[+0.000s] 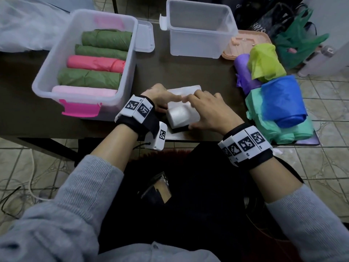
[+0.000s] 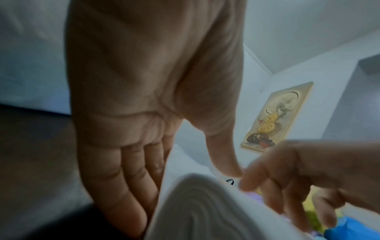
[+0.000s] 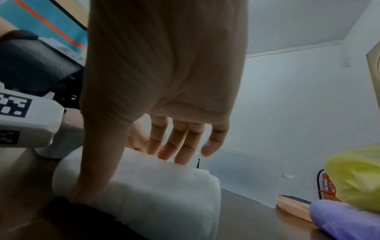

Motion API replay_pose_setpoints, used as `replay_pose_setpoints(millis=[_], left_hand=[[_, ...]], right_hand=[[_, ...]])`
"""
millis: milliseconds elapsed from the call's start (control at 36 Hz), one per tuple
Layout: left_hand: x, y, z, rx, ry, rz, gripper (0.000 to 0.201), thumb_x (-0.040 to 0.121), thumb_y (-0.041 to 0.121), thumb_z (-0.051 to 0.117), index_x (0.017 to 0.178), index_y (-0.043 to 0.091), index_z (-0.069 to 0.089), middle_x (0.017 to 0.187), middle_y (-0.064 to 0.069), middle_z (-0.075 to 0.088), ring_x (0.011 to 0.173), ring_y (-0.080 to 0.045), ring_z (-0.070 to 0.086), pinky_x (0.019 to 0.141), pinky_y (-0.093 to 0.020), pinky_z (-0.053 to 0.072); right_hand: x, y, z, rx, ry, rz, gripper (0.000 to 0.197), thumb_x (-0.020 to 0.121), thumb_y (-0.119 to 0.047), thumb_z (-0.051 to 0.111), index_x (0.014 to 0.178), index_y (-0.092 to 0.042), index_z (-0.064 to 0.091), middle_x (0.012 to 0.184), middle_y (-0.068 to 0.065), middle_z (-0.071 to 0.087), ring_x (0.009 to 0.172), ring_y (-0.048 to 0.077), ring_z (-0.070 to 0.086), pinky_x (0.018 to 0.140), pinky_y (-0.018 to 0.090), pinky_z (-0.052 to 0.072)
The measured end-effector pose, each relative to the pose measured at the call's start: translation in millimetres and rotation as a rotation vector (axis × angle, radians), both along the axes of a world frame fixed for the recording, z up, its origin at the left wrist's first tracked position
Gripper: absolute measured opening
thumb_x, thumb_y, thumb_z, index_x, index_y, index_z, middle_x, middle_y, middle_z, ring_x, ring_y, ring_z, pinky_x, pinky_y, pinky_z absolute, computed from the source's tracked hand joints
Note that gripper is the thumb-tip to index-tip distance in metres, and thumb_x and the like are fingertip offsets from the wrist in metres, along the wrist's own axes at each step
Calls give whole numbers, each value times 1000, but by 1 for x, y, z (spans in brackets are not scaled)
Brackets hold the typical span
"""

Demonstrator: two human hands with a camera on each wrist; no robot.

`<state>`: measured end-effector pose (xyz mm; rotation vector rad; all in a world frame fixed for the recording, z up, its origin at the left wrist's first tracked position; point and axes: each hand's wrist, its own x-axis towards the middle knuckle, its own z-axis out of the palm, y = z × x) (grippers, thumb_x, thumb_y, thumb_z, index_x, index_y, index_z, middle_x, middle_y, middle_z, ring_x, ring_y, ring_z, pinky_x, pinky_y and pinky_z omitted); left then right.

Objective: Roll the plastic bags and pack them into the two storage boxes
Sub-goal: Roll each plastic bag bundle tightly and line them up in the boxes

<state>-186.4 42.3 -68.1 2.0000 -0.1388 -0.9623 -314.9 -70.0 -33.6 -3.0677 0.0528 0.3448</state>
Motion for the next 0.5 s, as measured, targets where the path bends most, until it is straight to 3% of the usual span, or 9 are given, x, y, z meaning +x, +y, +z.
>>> replay_pose_setpoints(millis=[83,139,194,306,361,444,500], left_hand=[[1,0,-1,-21,-46,22,26,78,18,76,93,2,61,87,-12,64,78,-20,64,70,-33,57],[1,-1,-3,-52,-69,62,33,76,15,77,102,0,63,98,-16,67,87,-25,68,76,-39,58],[2,-2,-4,-55,-126,68,33,75,19,78,100,2,66,101,-16,68,90,-25,69,79,-41,58],[3,-6,1,-46,-229,83,31,75,25,79,92,1,69,93,-10,70,86,-21,67,83,-34,56],[5,-9,6,-53,-281,84,26,76,27,78,86,5,68,85,-7,67,80,-19,63,78,-30,55],[10,-13,19,-86,-335,123,18,80,25,74,88,12,67,98,-6,67,90,-16,64,68,-27,57],[13,-16,31,-98,-398,138,18,82,25,72,95,13,68,103,-5,66,94,-16,64,69,-24,56]], right_hand=[[1,0,0,7,0,18,67,76,-41,70,135,-26,41,122,3,42,118,21,36,92,36,27],[2,0,0,8,-13,31,59,73,-39,73,124,-22,48,122,3,40,117,22,34,93,35,26],[4,1,-2,30,12,41,51,73,-33,72,115,-19,47,119,3,42,115,23,36,94,36,27],[4,7,-11,5,109,47,55,76,-28,66,124,-20,40,119,3,47,114,23,40,93,39,29],[4,7,-15,-34,121,61,58,75,-27,66,127,-21,41,120,5,43,116,24,37,93,39,29],[4,7,-17,13,111,48,54,73,-24,67,120,-17,42,116,5,45,110,24,41,87,37,30],[5,6,-17,55,97,38,54,73,-20,68,119,-15,41,115,5,46,107,25,44,83,36,32]])
